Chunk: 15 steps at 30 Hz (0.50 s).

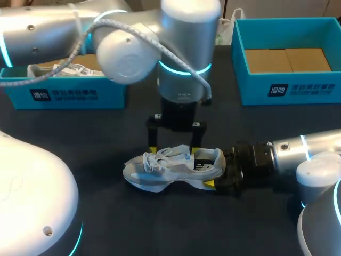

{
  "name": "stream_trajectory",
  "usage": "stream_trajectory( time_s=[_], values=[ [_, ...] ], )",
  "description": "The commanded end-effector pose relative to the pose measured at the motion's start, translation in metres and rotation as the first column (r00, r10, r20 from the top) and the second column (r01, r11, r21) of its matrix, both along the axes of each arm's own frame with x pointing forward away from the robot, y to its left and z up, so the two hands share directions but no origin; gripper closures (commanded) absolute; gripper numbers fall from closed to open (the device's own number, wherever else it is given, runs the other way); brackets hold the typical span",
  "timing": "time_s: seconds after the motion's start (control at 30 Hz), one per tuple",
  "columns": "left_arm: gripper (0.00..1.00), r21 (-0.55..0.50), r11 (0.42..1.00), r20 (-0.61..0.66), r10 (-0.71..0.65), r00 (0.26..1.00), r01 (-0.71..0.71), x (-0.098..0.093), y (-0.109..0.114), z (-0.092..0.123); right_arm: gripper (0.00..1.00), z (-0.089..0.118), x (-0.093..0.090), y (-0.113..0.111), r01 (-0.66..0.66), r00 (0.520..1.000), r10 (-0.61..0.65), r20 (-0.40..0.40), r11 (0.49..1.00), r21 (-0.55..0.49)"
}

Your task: Take the shoe out of the shoebox, open the shoe tongue, remove and reinsert the insole, then place the shoe into the shoebox

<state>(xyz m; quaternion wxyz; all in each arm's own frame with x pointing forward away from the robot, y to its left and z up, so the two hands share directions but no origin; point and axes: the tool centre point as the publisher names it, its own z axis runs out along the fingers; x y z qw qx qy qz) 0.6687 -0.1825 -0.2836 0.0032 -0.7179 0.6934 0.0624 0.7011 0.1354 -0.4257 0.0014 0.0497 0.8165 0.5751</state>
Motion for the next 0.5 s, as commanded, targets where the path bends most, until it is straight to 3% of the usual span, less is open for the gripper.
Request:
stream_trajectory(
  time_s=[0.03,0.5],
  values=[
    [0.0,0.042,0.999,-0.01,-0.016,1.0,0.016,0.008,-0.025,-0.014,1.0,-0.002,-0.001,0.004,0.002,1.0,-0.002,0.0,1.0,-0.004],
    [0.0,0.134,0.99,-0.009,-0.041,0.999,0.041,0.018,-0.04,-0.045,1.0,-0.002,-0.001,0.004,0.002,1.0,-0.002,0.0,1.0,-0.004]
  ],
)
